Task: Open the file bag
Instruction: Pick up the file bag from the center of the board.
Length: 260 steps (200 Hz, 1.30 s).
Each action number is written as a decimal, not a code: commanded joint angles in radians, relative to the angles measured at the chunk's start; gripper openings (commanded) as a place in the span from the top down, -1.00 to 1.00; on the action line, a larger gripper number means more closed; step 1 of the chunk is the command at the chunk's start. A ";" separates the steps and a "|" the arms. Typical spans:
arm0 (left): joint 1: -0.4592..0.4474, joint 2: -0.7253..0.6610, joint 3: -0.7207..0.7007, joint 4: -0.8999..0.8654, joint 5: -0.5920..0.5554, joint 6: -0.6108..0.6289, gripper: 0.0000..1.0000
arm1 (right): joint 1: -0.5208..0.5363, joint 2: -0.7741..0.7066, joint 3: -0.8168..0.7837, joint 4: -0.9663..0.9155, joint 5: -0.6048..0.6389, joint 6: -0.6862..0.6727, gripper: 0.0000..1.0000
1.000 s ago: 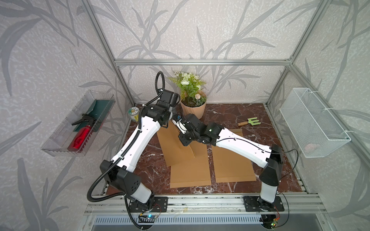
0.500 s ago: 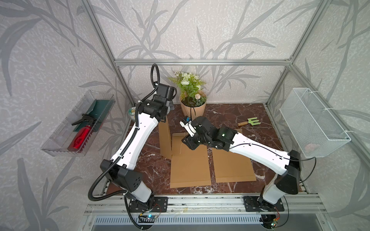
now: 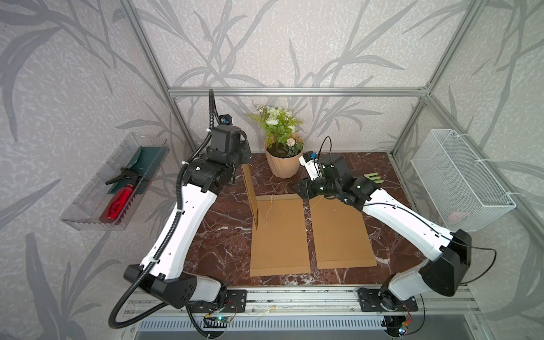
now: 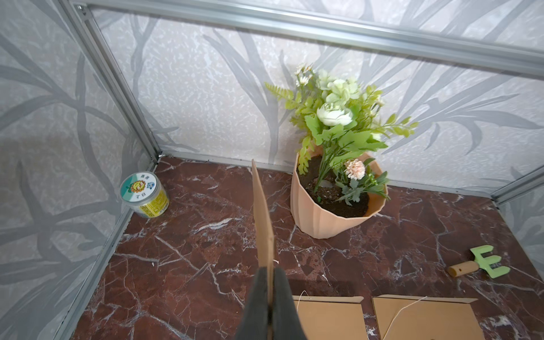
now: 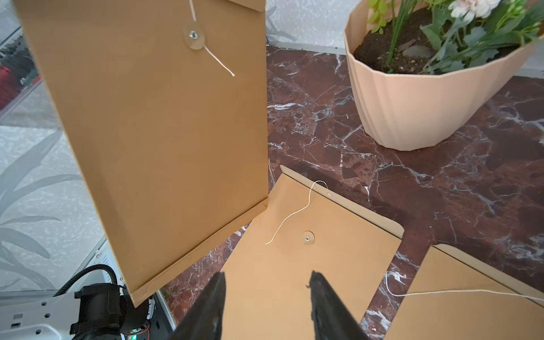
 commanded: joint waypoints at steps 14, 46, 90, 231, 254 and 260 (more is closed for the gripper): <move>0.004 -0.116 -0.080 0.124 0.126 0.174 1.00 | -0.060 0.034 0.044 0.051 -0.133 -0.014 0.03; 0.006 -0.185 -0.143 0.200 0.278 0.295 1.00 | -0.130 0.047 0.058 0.102 -0.240 -0.019 0.02; 0.026 -0.236 -0.237 0.326 0.561 0.367 1.00 | -0.232 0.081 0.094 0.155 -0.437 -0.041 -0.04; 0.060 -0.216 -0.217 0.473 1.101 0.332 1.00 | -0.459 0.053 0.062 0.257 -0.627 -0.224 -0.31; 0.060 -0.209 -0.228 0.517 1.126 0.295 1.00 | -0.494 0.038 0.023 0.348 -0.692 -0.178 -0.32; 0.060 -0.209 -0.231 0.531 1.128 0.286 1.00 | -0.501 0.034 0.013 0.378 -0.713 -0.162 -0.31</move>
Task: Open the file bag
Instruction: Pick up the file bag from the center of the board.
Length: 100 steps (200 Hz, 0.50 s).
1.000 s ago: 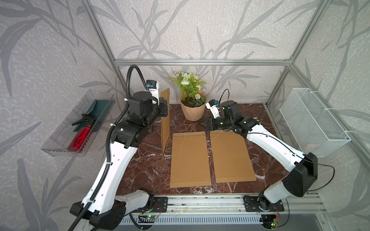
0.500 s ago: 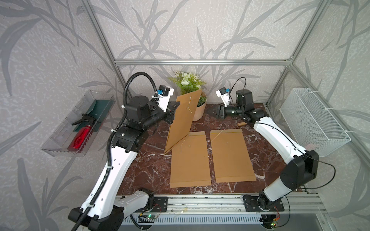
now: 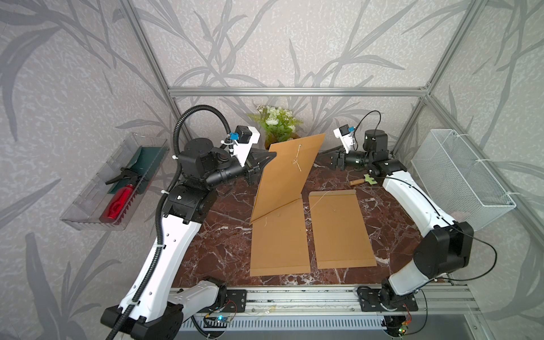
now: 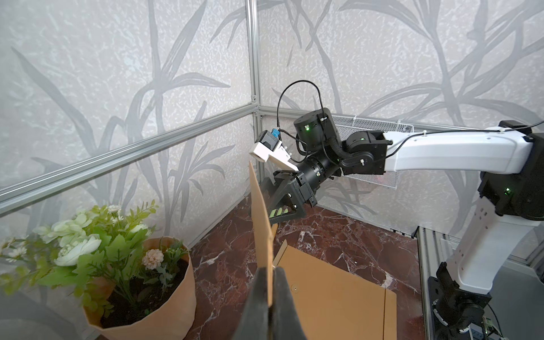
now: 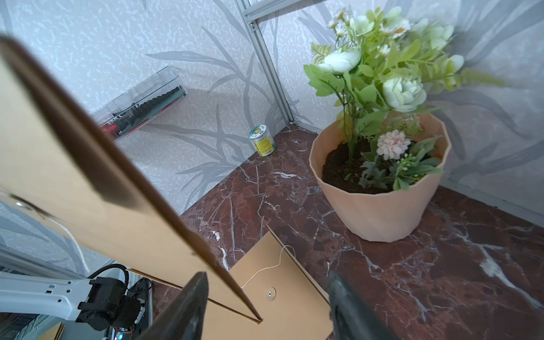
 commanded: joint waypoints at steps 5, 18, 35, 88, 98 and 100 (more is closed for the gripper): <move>0.006 0.002 0.001 0.105 0.069 -0.047 1.00 | -0.025 -0.049 -0.040 0.162 -0.116 0.054 -0.31; 0.006 0.000 -0.006 0.125 0.071 -0.059 1.00 | -0.032 -0.060 -0.057 0.212 -0.149 0.077 -0.31; 0.006 0.000 -0.013 0.142 0.073 -0.073 1.00 | -0.037 -0.071 -0.074 0.265 -0.195 0.103 -0.31; 0.006 0.005 -0.021 0.173 0.085 -0.101 1.00 | -0.047 -0.133 -0.097 0.220 -0.213 0.050 -0.29; 0.005 0.007 -0.022 0.188 0.096 -0.117 1.00 | -0.048 -0.136 -0.095 0.213 -0.226 0.041 -0.30; 0.006 0.008 -0.023 0.192 0.099 -0.121 1.00 | -0.048 -0.136 -0.093 0.213 -0.229 0.039 -0.30</move>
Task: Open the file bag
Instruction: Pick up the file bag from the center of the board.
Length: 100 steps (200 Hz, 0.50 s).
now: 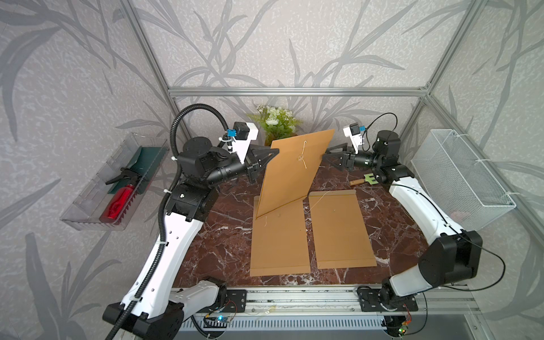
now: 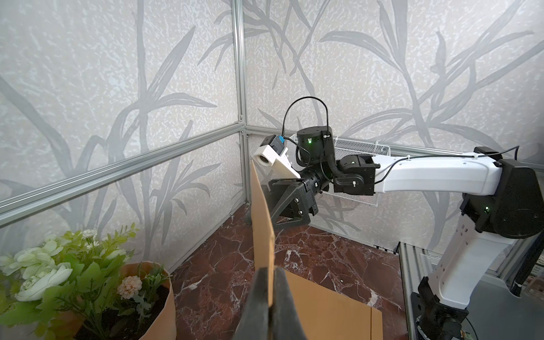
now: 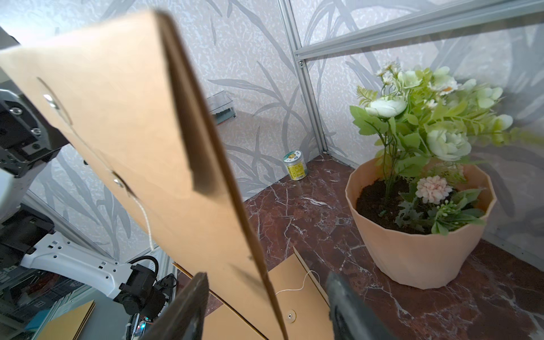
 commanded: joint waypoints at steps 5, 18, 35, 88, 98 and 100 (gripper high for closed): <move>0.004 0.000 -0.008 0.086 0.046 -0.039 1.00 | -0.008 -0.041 -0.004 0.013 -0.053 -0.029 -0.30; 0.003 0.003 -0.011 0.111 0.063 -0.062 1.00 | -0.009 -0.033 0.006 0.028 -0.073 -0.022 -0.29; 0.003 0.009 -0.015 0.135 0.084 -0.087 1.00 | -0.009 -0.016 0.022 0.061 -0.103 0.004 -0.29; 0.003 0.019 -0.046 0.194 0.114 -0.139 1.00 | -0.010 0.014 0.033 0.264 -0.186 0.154 -0.29; 0.003 0.022 -0.057 0.207 0.111 -0.149 1.00 | -0.010 0.020 0.029 0.327 -0.206 0.207 -0.27; 0.003 0.023 -0.058 0.210 0.111 -0.149 1.00 | -0.010 0.021 0.027 0.341 -0.210 0.218 -0.27</move>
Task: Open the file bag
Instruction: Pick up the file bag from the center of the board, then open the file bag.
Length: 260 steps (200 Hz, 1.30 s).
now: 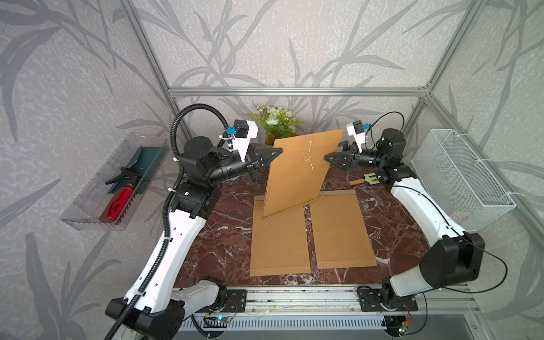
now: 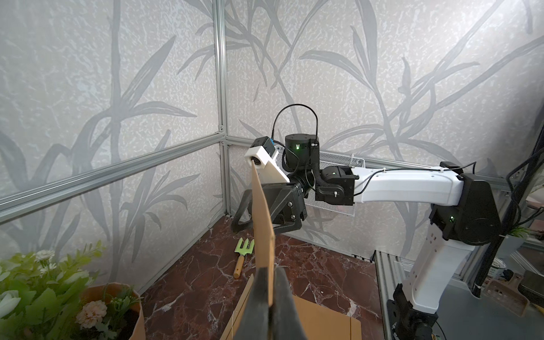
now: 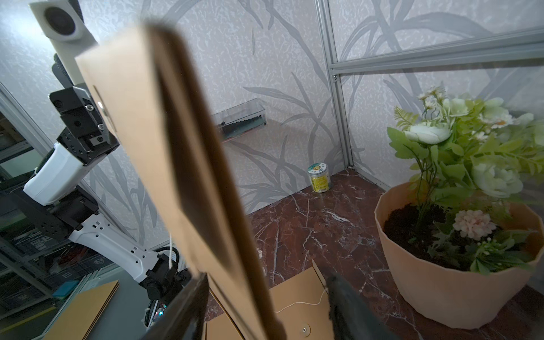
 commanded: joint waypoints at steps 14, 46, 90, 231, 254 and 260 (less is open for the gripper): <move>0.003 0.008 -0.038 0.109 0.022 -0.050 1.00 | -0.006 0.018 0.013 0.287 -0.100 0.208 -0.19; 0.003 0.020 -0.059 0.182 0.010 -0.084 1.00 | -0.009 0.020 -0.006 0.397 -0.133 0.307 0.01; 0.003 0.032 -0.077 0.252 0.001 -0.112 1.00 | -0.009 0.013 -0.022 0.407 -0.147 0.324 0.04; 0.001 0.031 -0.104 0.172 -0.022 -0.089 0.32 | -0.027 0.028 0.013 0.669 -0.118 0.561 1.00; 0.000 0.039 -0.102 0.179 -0.034 -0.087 0.29 | -0.027 0.040 0.025 0.739 -0.134 0.629 1.00; -0.001 0.045 -0.096 0.181 -0.031 -0.088 0.29 | -0.027 0.042 0.029 0.750 -0.138 0.642 1.00</move>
